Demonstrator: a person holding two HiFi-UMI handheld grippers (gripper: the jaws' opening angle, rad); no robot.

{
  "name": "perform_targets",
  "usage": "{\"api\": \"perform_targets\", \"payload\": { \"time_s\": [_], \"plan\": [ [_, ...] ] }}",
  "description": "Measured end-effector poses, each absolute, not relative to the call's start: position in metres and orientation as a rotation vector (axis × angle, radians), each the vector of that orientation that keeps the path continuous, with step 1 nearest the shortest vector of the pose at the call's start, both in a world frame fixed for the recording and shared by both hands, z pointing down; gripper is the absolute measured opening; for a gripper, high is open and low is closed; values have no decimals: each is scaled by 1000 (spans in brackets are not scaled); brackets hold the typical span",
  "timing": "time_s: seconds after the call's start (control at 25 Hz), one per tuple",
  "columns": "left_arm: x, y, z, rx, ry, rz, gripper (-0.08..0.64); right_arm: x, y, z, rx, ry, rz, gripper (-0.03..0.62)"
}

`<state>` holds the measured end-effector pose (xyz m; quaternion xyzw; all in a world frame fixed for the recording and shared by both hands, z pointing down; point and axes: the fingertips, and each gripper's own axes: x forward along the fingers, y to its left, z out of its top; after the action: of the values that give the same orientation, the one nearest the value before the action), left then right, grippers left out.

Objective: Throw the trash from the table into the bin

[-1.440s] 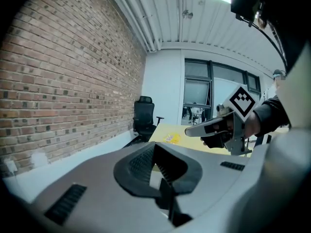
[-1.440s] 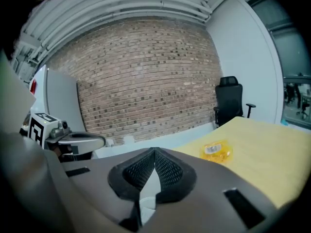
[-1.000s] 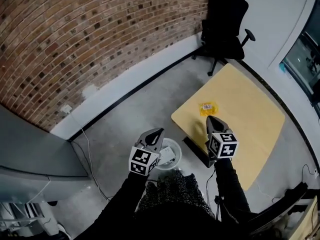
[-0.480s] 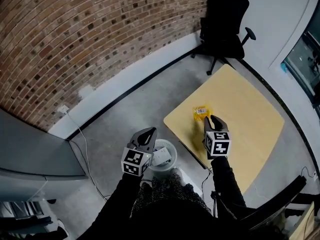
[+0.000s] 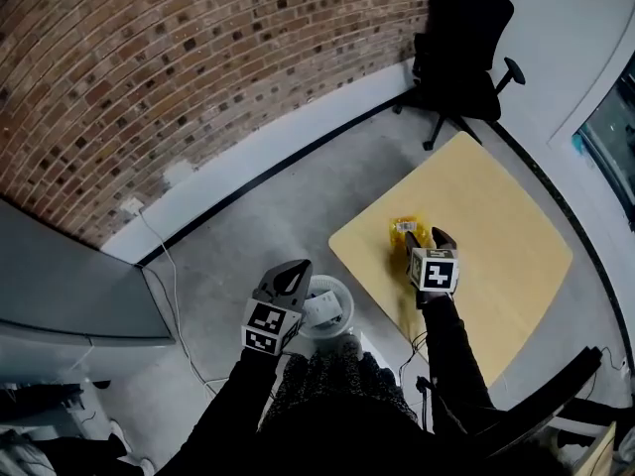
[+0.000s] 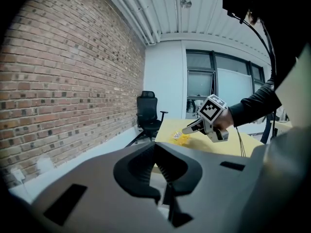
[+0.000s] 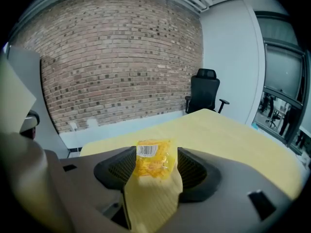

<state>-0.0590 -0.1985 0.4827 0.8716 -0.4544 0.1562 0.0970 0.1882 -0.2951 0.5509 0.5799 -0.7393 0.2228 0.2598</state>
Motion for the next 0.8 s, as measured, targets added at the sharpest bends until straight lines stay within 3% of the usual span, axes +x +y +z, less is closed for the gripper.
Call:
{"api": "perform_targets", "payload": {
  "time_s": [0.56, 0.68, 0.8],
  "plan": [
    [-92, -196, 489, 2461, -1461, 417, -2, 178, -309, 581, 1479, -1962, 763, 243],
    [-99, -194, 488, 2450, -1476, 412, -2, 167, -306, 577, 1439, -1980, 725, 133],
    [-104, -193, 485, 2450, -1489, 412, -2, 156, -305, 571, 1406, -2016, 666, 90]
  ]
}}
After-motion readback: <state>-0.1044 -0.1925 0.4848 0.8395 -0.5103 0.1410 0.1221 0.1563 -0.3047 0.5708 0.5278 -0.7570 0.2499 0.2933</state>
